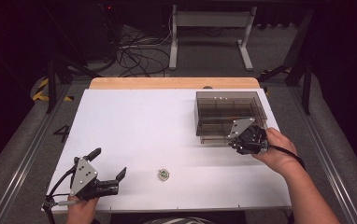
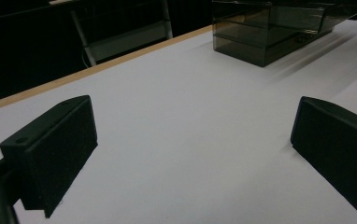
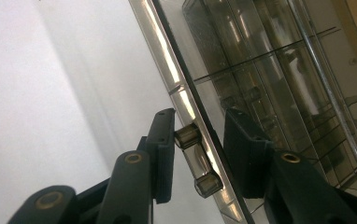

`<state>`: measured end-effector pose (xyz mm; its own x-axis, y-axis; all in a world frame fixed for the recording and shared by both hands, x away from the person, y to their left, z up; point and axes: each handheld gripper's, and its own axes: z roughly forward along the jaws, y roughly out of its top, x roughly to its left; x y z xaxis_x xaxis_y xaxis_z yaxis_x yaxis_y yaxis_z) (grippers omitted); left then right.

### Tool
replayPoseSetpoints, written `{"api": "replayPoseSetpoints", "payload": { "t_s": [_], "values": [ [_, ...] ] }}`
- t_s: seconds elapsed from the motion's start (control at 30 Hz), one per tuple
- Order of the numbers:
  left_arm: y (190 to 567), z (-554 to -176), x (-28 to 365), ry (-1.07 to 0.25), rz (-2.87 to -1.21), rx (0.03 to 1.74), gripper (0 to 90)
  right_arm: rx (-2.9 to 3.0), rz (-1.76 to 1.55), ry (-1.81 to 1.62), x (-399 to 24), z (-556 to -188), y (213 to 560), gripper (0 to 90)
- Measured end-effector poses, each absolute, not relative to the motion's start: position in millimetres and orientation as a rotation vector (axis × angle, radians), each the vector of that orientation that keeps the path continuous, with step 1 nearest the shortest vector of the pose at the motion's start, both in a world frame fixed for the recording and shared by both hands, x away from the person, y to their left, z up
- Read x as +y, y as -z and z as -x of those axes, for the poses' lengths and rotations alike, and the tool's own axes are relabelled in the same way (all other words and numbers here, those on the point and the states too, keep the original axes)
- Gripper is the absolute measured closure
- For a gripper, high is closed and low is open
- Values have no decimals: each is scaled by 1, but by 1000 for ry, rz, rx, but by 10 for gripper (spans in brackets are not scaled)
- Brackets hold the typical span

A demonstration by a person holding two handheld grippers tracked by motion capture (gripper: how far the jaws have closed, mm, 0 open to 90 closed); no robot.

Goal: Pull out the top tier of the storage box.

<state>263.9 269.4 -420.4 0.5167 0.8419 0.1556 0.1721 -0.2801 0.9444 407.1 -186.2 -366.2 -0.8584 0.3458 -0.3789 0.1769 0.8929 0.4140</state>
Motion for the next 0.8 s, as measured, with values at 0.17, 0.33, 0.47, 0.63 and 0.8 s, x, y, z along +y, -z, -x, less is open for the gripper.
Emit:
{"api": "replayPoseSetpoints", "payload": {
  "t_s": [0.17, 0.33, 0.47, 0.63, 0.8],
  "values": [
    [421, -264, 269, -836, -1757, 855, 13, 2614, -373, -510, -186, -407, 367, 647],
    [420, -264, 269, -837, -1758, 854, 13, 2621, -373, -510, -186, -407, 368, 642],
    [420, -264, 270, -837, -1759, 853, 13, 2627, -377, -532, -186, -407, 366, 583],
    [420, -264, 270, -836, -1759, 854, 13, 2630, -383, -578, -187, -407, 364, 521],
    [420, -264, 270, -839, -1756, 853, 13, 2618, -386, -634, -186, -404, 359, 471]
  ]
}}
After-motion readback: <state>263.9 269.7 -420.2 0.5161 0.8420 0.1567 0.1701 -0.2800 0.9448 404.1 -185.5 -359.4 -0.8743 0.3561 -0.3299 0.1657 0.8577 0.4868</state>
